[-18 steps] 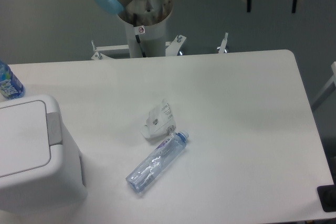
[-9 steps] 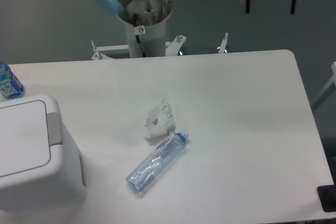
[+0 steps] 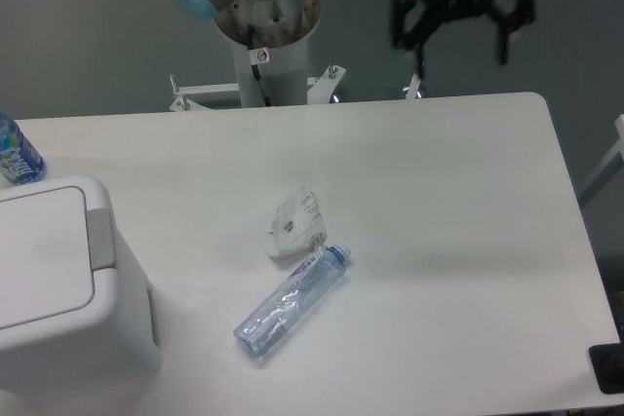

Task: Open the trash can
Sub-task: 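Move the open gripper down toward the white trash can lid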

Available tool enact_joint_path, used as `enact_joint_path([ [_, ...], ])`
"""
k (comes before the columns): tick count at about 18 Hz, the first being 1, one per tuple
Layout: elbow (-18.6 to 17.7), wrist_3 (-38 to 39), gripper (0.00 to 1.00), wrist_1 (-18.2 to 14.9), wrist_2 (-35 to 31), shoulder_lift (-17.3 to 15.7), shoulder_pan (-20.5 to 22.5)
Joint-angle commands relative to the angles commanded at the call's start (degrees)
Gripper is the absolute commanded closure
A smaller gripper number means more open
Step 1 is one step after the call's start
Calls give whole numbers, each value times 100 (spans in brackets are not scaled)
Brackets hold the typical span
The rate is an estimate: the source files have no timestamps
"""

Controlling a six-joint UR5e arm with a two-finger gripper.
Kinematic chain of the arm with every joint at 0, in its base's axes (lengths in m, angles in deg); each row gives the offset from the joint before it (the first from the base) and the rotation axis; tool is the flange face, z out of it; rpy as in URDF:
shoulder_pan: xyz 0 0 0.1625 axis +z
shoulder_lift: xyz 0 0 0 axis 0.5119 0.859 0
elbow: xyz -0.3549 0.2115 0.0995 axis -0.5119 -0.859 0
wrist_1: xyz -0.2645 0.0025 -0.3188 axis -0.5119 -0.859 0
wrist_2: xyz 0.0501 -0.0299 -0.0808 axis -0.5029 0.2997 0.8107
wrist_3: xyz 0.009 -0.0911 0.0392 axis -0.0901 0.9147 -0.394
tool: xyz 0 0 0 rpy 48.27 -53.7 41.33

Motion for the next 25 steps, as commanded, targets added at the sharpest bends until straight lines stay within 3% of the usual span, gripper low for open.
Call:
enact_joint_path([
  [7, 70, 1319, 0, 61, 456, 396, -765],
  [13, 88, 1479, 0, 229, 1309, 616, -1029],
  [17, 202, 1531, 0, 536, 1345, 817, -1337],
  [20, 456, 1961, 0, 528, 1301, 1107, -1626],
  [25, 501, 2076, 0, 624, 1318, 1178, -1794],
])
